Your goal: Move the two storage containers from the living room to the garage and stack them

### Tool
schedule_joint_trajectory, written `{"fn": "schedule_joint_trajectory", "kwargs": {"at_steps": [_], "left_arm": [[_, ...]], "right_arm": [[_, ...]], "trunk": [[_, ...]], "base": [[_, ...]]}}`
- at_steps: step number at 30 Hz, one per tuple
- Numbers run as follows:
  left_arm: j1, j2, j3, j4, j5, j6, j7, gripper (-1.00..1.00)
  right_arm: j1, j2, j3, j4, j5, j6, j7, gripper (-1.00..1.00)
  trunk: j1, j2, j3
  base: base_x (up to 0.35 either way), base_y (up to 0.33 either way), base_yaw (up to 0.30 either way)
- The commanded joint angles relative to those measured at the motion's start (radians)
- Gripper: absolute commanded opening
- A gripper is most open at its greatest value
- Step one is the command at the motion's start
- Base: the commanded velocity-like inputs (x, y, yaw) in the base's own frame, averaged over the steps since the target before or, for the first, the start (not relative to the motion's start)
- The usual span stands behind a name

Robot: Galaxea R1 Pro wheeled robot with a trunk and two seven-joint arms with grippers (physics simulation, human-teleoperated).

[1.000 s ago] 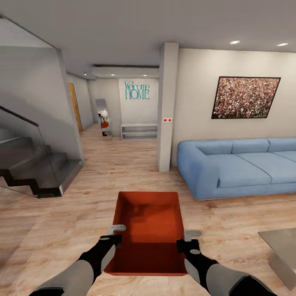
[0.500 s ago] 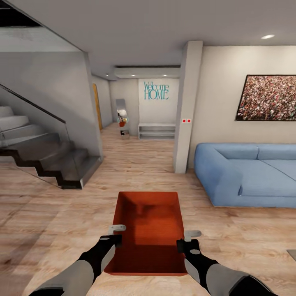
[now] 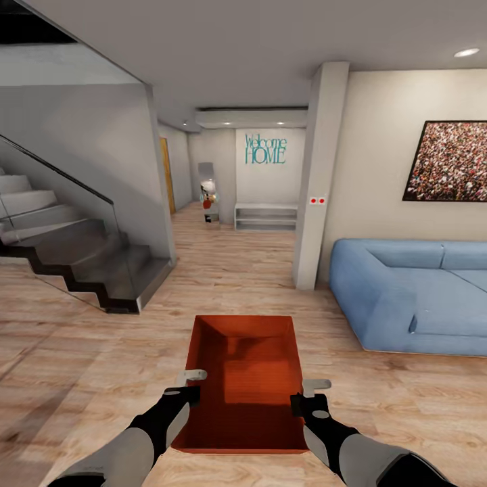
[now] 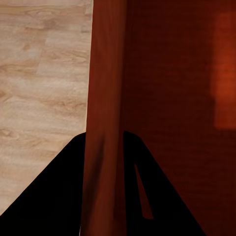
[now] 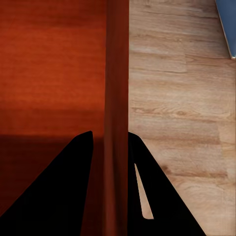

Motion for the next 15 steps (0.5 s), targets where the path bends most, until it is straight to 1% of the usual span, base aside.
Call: {"fn": "schedule_joint_trajectory", "kwargs": {"at_steps": [1, 15], "left_arm": [[0.0, 0.001, 0.014, -0.004, -0.025, 0.008, 0.013, -1.0], [0.0, 0.001, 0.015, -0.004, -0.025, 0.008, 0.012, -1.0]], "right_arm": [[0.0, -0.009, -0.002, 0.002, -0.019, -0.007, -0.006, -1.0], [0.0, -0.01, -0.002, 0.002, -0.019, -0.007, -0.005, -1.0]], "trunk": [[0.001, -0.001, 0.0], [0.001, -0.001, 0.0]], "base": [[0.321, 0.0, 0.001], [0.322, 0.0, 0.0]]}}
